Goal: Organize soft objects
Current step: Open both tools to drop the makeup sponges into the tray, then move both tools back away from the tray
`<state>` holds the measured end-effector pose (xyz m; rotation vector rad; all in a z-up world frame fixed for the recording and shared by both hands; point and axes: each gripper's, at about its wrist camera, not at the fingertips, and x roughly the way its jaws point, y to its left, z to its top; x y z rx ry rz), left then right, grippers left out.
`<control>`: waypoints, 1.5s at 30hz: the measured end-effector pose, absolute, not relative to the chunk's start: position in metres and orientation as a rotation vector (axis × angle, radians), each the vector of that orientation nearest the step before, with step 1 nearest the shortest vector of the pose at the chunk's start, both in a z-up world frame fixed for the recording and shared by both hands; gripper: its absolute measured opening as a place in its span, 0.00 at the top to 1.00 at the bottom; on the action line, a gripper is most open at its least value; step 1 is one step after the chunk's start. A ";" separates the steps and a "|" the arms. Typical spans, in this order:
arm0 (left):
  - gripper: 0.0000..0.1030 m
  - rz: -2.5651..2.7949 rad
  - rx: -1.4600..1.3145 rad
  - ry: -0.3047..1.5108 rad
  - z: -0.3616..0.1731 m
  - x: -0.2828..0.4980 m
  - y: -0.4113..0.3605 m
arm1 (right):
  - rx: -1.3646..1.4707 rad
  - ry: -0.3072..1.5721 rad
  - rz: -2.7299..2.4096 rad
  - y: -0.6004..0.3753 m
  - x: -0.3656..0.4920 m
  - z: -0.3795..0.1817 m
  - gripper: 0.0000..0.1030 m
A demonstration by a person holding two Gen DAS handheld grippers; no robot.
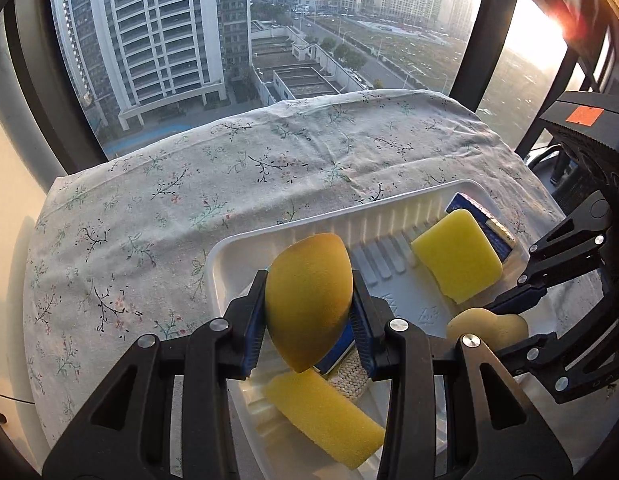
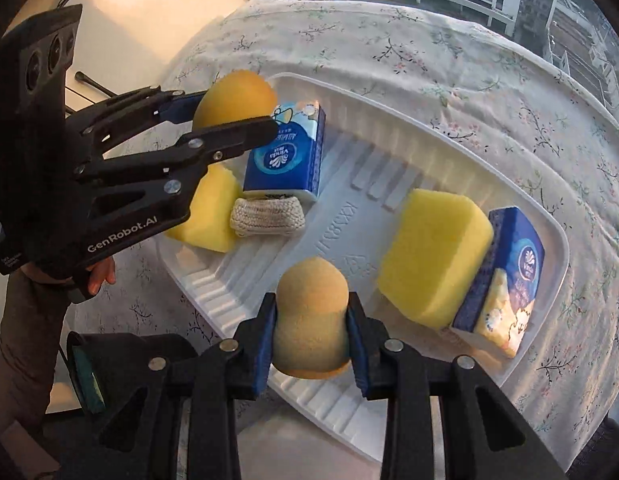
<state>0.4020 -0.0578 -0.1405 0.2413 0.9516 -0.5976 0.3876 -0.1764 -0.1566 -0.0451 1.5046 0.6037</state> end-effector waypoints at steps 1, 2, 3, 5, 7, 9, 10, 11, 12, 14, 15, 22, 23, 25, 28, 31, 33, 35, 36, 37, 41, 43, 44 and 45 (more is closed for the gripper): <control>0.66 -0.601 0.253 0.955 -0.143 0.402 -0.060 | -0.065 1.520 0.641 -0.172 0.388 -0.158 0.66; 0.66 -0.605 0.264 0.956 -0.146 0.401 -0.062 | -0.083 1.532 0.665 -0.170 0.388 -0.159 0.66; 0.66 -0.612 0.274 0.959 -0.148 0.401 -0.064 | -0.104 1.549 0.655 -0.168 0.388 -0.161 0.66; 0.66 -0.633 0.294 0.964 -0.153 0.401 -0.068 | -0.150 1.593 0.618 -0.164 0.387 -0.168 0.65; 0.66 -0.638 0.313 0.970 -0.158 0.401 -0.073 | -0.184 1.655 0.576 -0.161 0.385 -0.179 0.65; 0.64 -0.636 0.328 0.970 -0.161 0.402 -0.077 | -0.203 1.698 0.537 -0.161 0.385 -0.187 0.65; 0.64 -0.633 0.333 0.963 -0.161 0.402 -0.078 | -0.183 1.701 0.532 -0.163 0.386 -0.186 0.65; 0.64 -0.631 0.337 0.969 -0.162 0.403 -0.080 | -0.186 1.704 0.520 -0.163 0.386 -0.185 0.64; 0.62 -0.631 0.339 0.969 -0.162 0.403 -0.081 | -0.199 1.704 0.503 -0.164 0.386 -0.186 0.62; 0.53 -0.646 0.321 0.983 -0.162 0.404 -0.083 | -0.187 1.706 0.510 -0.165 0.384 -0.186 0.61; 0.47 -0.656 0.307 0.989 -0.162 0.404 -0.083 | -0.184 1.703 0.515 -0.164 0.383 -0.185 0.61; 0.39 -0.635 0.310 0.977 -0.154 0.397 -0.089 | -0.066 1.699 0.531 -0.179 0.387 -0.176 0.44; 0.39 -0.635 0.305 0.960 -0.151 0.395 -0.089 | -0.039 1.690 0.543 -0.181 0.386 -0.172 0.43; 0.39 -0.639 0.279 0.926 -0.141 0.392 -0.085 | -0.011 1.658 0.560 -0.185 0.384 -0.161 0.43; 0.39 -0.613 0.236 0.874 -0.127 0.388 -0.079 | 0.017 1.583 0.554 -0.201 0.375 -0.141 0.42; 0.39 -0.535 0.217 0.816 -0.116 0.385 -0.069 | 0.104 1.525 0.511 -0.225 0.378 -0.126 0.41; 0.39 -0.468 0.220 0.795 -0.111 0.385 -0.059 | 0.173 1.503 0.476 -0.247 0.374 -0.121 0.40; 0.39 -0.395 0.210 0.776 -0.106 0.382 -0.043 | 0.236 1.479 0.451 -0.270 0.369 -0.115 0.40; 0.38 -0.379 0.198 0.774 -0.105 0.381 -0.033 | 0.265 1.464 0.435 -0.282 0.366 -0.113 0.39; 0.39 -0.369 0.190 0.774 -0.104 0.379 -0.025 | 0.287 1.452 0.414 -0.297 0.361 -0.110 0.38; 0.38 -0.286 0.160 0.771 -0.102 0.367 0.012 | 0.370 1.412 0.280 -0.346 0.338 -0.109 0.36; 0.38 -0.254 0.127 0.783 -0.103 0.363 0.031 | 0.398 1.389 0.205 -0.363 0.327 -0.118 0.36; 0.38 -0.241 0.111 0.793 -0.105 0.361 0.040 | 0.411 1.379 0.175 -0.374 0.320 -0.120 0.36; 0.38 -0.226 0.096 0.799 -0.106 0.358 0.050 | 0.420 1.371 0.144 -0.382 0.314 -0.124 0.36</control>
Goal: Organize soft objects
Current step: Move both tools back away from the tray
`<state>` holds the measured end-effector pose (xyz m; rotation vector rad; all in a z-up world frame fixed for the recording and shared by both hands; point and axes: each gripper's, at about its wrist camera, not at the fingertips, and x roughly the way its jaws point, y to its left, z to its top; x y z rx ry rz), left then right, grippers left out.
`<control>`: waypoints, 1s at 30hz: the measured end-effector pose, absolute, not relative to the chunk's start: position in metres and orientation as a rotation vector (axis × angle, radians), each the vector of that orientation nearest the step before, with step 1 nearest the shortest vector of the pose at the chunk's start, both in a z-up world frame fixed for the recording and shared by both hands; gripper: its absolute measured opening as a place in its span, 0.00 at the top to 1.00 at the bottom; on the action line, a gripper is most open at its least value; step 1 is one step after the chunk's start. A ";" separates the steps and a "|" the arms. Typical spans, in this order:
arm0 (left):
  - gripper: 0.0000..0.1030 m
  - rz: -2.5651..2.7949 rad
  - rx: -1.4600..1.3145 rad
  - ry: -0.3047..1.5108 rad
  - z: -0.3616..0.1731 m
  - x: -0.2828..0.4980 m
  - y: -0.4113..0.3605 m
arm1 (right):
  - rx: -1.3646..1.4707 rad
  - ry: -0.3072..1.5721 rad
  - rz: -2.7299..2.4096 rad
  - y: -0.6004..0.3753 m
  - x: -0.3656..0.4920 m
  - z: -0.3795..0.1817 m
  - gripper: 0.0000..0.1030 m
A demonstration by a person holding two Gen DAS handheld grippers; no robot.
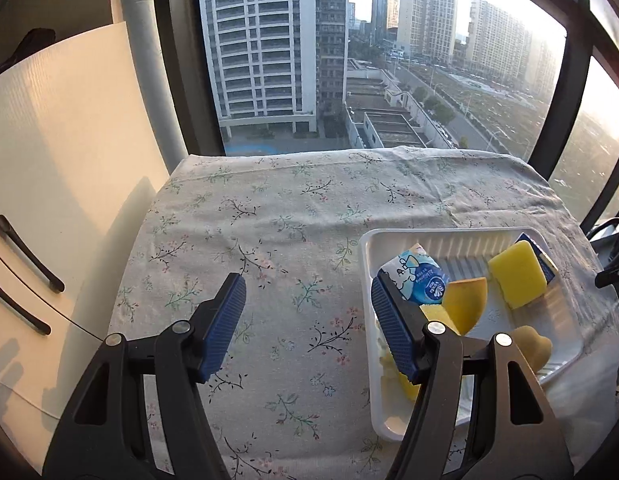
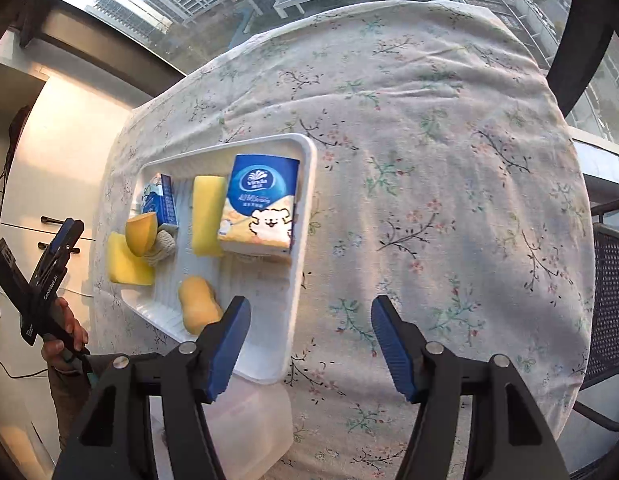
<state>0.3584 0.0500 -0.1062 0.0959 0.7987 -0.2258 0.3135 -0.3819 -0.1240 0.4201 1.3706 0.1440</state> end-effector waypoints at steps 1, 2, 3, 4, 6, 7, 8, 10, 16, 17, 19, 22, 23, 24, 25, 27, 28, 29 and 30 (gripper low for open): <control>0.38 -0.209 0.083 0.802 -0.108 0.354 0.059 | 0.425 1.366 0.116 -0.390 0.305 -0.126 0.36; 0.38 -0.193 0.070 0.809 -0.110 0.350 0.069 | 0.431 1.363 0.090 -0.397 0.297 -0.130 0.36; 0.38 -0.183 0.057 0.813 -0.113 0.345 0.077 | 0.430 1.361 0.064 -0.402 0.289 -0.136 0.36; 0.38 -0.176 0.042 0.821 -0.116 0.340 0.085 | 0.423 1.359 0.035 -0.407 0.279 -0.138 0.36; 0.38 -0.158 0.027 0.845 -0.123 0.328 0.099 | 0.379 1.350 -0.018 -0.412 0.259 -0.142 0.36; 0.38 -0.154 0.027 0.853 -0.127 0.321 0.104 | 0.349 1.340 -0.040 -0.410 0.251 -0.145 0.36; 0.38 -0.147 0.027 0.854 -0.130 0.313 0.109 | 0.327 1.332 -0.059 -0.411 0.242 -0.146 0.36; 0.38 -0.142 0.025 0.857 -0.136 0.295 0.118 | 0.313 1.323 -0.078 -0.412 0.222 -0.149 0.36; 0.38 -0.137 0.003 0.875 -0.152 0.247 0.140 | 0.278 1.294 -0.098 -0.400 0.162 -0.154 0.36; 0.38 -0.136 -0.002 0.879 -0.155 0.238 0.144 | 0.285 1.286 -0.092 -0.397 0.152 -0.154 0.36; 0.38 -0.135 -0.025 0.899 -0.160 0.222 0.153 | 0.294 1.278 -0.076 -0.388 0.133 -0.156 0.36; 0.38 -0.134 -0.046 0.927 -0.167 0.199 0.162 | 0.285 1.262 -0.056 -0.373 0.107 -0.158 0.35; 0.38 -0.129 -0.040 0.927 -0.168 0.191 0.164 | 0.282 1.259 -0.050 -0.367 0.099 -0.159 0.35; 0.38 -0.123 -0.032 0.928 -0.170 0.182 0.166 | 0.281 1.254 -0.045 -0.361 0.091 -0.161 0.35; 0.38 -0.117 -0.027 0.927 -0.171 0.175 0.167 | 0.282 1.252 -0.039 -0.357 0.084 -0.162 0.35; 0.38 -0.113 -0.024 0.922 -0.172 0.158 0.170 | 0.290 1.247 -0.026 -0.346 0.068 -0.166 0.35; 0.38 -0.125 -0.030 0.924 -0.172 0.150 0.170 | 0.292 1.245 -0.015 -0.341 0.060 -0.168 0.35; 0.38 -0.137 -0.030 0.924 -0.172 0.143 0.170 | 0.293 1.242 -0.004 -0.335 0.053 -0.169 0.35; 0.38 -0.145 -0.027 0.920 -0.171 0.135 0.169 | 0.291 1.237 0.003 -0.328 0.045 -0.169 0.35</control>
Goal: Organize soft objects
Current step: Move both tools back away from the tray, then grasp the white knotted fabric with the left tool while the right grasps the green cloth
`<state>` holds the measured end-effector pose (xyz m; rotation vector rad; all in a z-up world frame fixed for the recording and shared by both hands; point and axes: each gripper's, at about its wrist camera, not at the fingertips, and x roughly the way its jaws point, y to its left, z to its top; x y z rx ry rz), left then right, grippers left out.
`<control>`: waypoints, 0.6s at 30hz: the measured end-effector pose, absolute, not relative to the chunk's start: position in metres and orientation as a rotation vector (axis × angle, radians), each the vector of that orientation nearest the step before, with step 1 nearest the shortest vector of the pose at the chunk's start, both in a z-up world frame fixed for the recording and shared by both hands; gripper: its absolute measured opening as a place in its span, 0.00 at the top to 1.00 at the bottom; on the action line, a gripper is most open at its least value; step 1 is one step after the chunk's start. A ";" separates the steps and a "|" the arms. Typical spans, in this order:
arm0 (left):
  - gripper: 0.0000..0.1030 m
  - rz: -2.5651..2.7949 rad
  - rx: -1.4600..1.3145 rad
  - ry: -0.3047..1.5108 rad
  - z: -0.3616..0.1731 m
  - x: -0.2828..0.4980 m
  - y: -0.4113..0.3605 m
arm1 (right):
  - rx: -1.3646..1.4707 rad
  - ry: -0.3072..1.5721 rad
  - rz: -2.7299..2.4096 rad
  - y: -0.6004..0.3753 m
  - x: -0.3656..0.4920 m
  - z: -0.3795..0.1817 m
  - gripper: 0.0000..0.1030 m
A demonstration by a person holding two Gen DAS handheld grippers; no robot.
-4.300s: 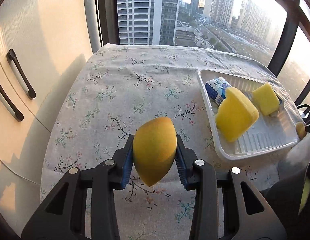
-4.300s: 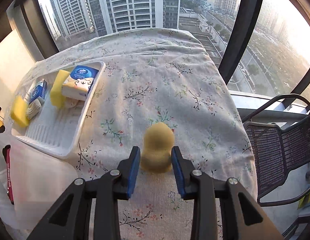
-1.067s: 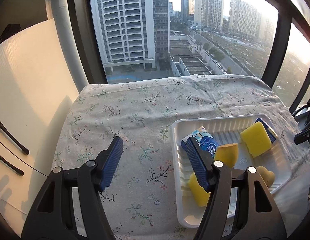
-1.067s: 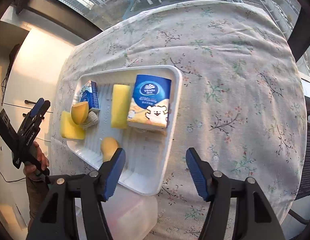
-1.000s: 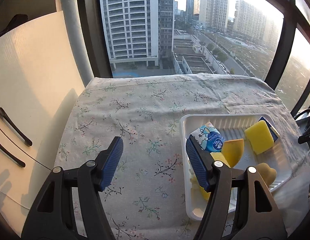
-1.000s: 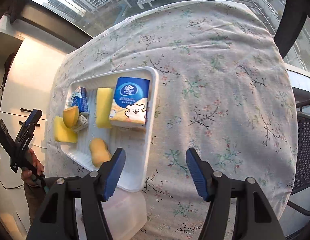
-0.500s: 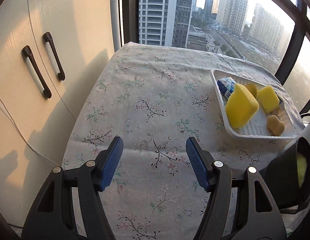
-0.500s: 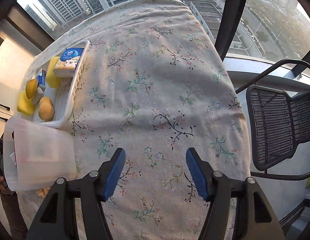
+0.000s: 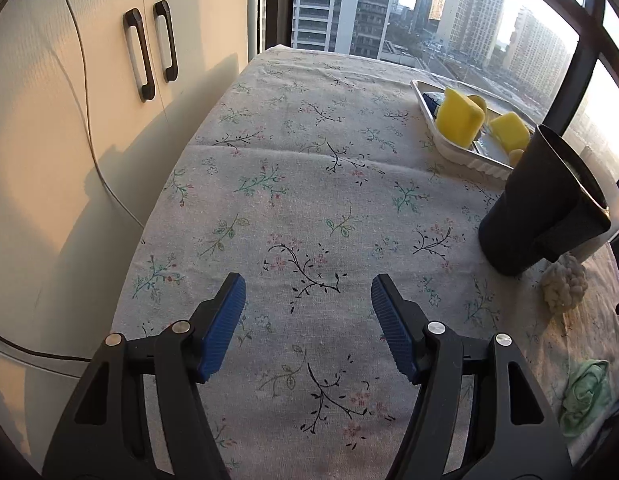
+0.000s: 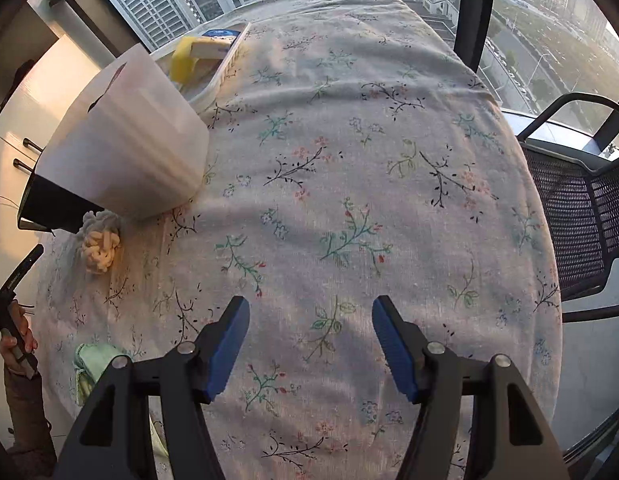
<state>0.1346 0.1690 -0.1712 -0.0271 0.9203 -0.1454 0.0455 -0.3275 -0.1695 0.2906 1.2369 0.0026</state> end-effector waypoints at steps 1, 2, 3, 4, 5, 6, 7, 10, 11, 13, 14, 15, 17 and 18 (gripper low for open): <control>0.38 -0.153 -0.020 0.915 -0.170 0.126 0.166 | 0.283 1.234 0.008 -0.321 0.038 -0.170 0.35; 0.38 -0.161 -0.005 0.911 -0.170 0.119 0.163 | 0.275 1.231 0.014 -0.314 0.031 -0.171 0.35; 0.38 -0.175 0.011 0.916 -0.170 0.112 0.158 | 0.265 1.227 0.023 -0.307 0.024 -0.171 0.35; 0.38 -0.185 0.018 0.930 -0.171 0.107 0.154 | 0.261 1.220 0.033 -0.301 0.018 -0.171 0.35; 0.38 -0.186 0.014 0.937 -0.172 0.102 0.150 | 0.261 1.210 0.044 -0.295 0.010 -0.170 0.35; 0.38 -0.200 -0.009 0.942 -0.172 0.097 0.146 | 0.258 1.203 0.059 -0.288 0.004 -0.169 0.35; 0.38 -0.231 -0.036 0.951 -0.173 0.092 0.143 | 0.250 1.197 0.085 -0.279 -0.003 -0.169 0.35; 0.38 -0.287 -0.057 0.967 -0.174 0.079 0.125 | 0.182 1.179 0.166 -0.248 -0.018 -0.165 0.35; 0.38 -0.309 -0.054 0.968 -0.173 0.076 0.118 | 0.154 1.168 0.191 -0.236 -0.022 -0.163 0.35; 0.38 -0.358 -0.053 0.973 -0.172 0.070 0.102 | 0.129 1.137 0.256 -0.214 -0.027 -0.158 0.34; 0.38 -0.378 -0.048 0.971 -0.172 0.068 0.094 | 0.120 1.126 0.295 -0.204 -0.029 -0.157 0.34; 0.38 -0.398 -0.039 0.973 -0.171 0.066 0.085 | 0.105 1.117 0.325 -0.194 -0.029 -0.156 0.32; 0.38 -0.431 -0.014 0.969 -0.171 0.062 0.069 | 0.063 1.093 0.366 -0.177 -0.028 -0.154 0.32; 0.38 -0.447 -0.006 0.965 -0.170 0.061 0.061 | 0.057 1.083 0.383 -0.170 -0.025 -0.154 0.31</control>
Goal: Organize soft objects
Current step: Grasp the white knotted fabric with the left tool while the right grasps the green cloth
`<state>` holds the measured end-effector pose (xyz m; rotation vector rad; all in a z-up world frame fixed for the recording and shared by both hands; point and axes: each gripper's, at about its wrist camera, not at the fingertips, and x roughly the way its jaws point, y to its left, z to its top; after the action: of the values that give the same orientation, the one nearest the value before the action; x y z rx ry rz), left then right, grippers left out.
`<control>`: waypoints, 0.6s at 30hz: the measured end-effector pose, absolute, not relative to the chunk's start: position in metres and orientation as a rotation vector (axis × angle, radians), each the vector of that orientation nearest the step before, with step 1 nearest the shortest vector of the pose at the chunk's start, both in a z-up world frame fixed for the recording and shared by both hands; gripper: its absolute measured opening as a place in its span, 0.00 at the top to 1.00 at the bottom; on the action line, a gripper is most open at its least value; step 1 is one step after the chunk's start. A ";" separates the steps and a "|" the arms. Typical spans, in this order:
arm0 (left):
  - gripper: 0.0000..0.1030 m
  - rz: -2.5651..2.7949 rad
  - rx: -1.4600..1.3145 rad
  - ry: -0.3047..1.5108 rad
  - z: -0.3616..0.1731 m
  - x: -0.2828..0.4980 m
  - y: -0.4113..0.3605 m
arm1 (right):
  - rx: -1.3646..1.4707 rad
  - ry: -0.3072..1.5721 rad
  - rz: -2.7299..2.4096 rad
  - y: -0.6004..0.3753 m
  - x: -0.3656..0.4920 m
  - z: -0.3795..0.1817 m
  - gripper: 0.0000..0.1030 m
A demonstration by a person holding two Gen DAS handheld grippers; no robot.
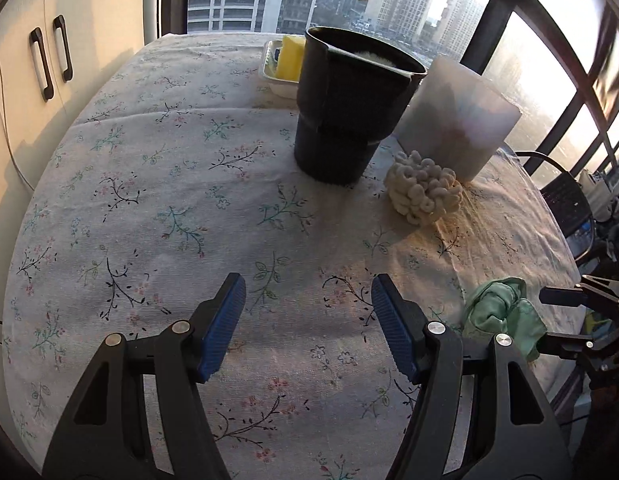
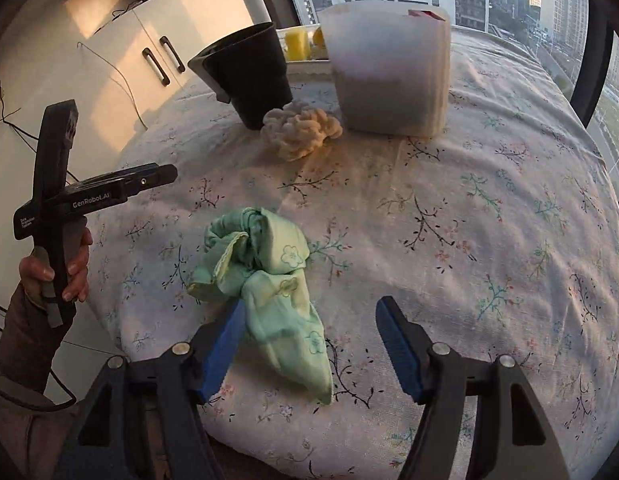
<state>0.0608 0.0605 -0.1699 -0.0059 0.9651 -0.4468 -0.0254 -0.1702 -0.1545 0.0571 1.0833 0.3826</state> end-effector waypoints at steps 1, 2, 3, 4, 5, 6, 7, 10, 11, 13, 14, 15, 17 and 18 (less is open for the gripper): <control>0.38 -0.460 0.000 0.965 -0.169 0.060 0.053 | 0.056 1.084 0.403 -0.163 -0.023 -0.155 0.29; 0.38 -0.475 0.000 0.968 -0.169 0.062 0.048 | 0.059 1.086 0.428 -0.157 -0.021 -0.156 0.29; 0.38 -0.491 -0.001 0.970 -0.169 0.063 0.042 | 0.059 1.087 0.443 -0.151 -0.018 -0.158 0.29; 0.38 -0.499 0.000 0.971 -0.168 0.064 0.036 | 0.048 1.092 0.443 -0.145 -0.015 -0.160 0.29; 0.38 -0.508 0.002 0.972 -0.168 0.065 0.031 | 0.031 1.096 0.444 -0.140 -0.011 -0.163 0.29; 0.38 -0.517 0.009 0.971 -0.167 0.066 0.025 | 0.010 1.098 0.439 -0.134 -0.008 -0.166 0.29; 0.38 -0.524 0.016 0.966 -0.165 0.066 0.020 | -0.005 1.100 0.428 -0.129 -0.004 -0.169 0.29; 0.38 -0.559 0.028 0.972 -0.162 0.071 0.002 | -0.004 1.098 0.440 -0.123 0.001 -0.176 0.30; 0.38 -0.565 0.030 0.973 -0.162 0.073 -0.003 | 0.001 1.096 0.448 -0.122 0.001 -0.177 0.31; 0.38 -0.570 0.045 0.977 -0.161 0.076 -0.017 | 0.013 1.113 0.471 -0.123 0.000 -0.180 0.52; 0.38 -0.565 0.051 0.975 -0.162 0.079 -0.022 | 0.028 1.115 0.472 -0.125 -0.001 -0.180 0.54; 0.38 -0.555 0.053 0.970 -0.162 0.081 -0.028 | 0.049 1.120 0.482 -0.127 -0.001 -0.180 0.60; 0.38 -0.554 0.041 0.978 -0.163 0.090 -0.035 | 0.083 1.121 0.482 -0.134 -0.005 -0.177 0.65; 0.38 -0.553 0.032 0.984 -0.164 0.093 -0.039 | 0.089 1.113 0.475 -0.137 -0.008 -0.176 0.65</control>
<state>0.0934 -0.0388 -0.1636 0.0320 0.9842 -0.5530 -0.0076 -0.1368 -0.1757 0.0894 1.1133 0.4754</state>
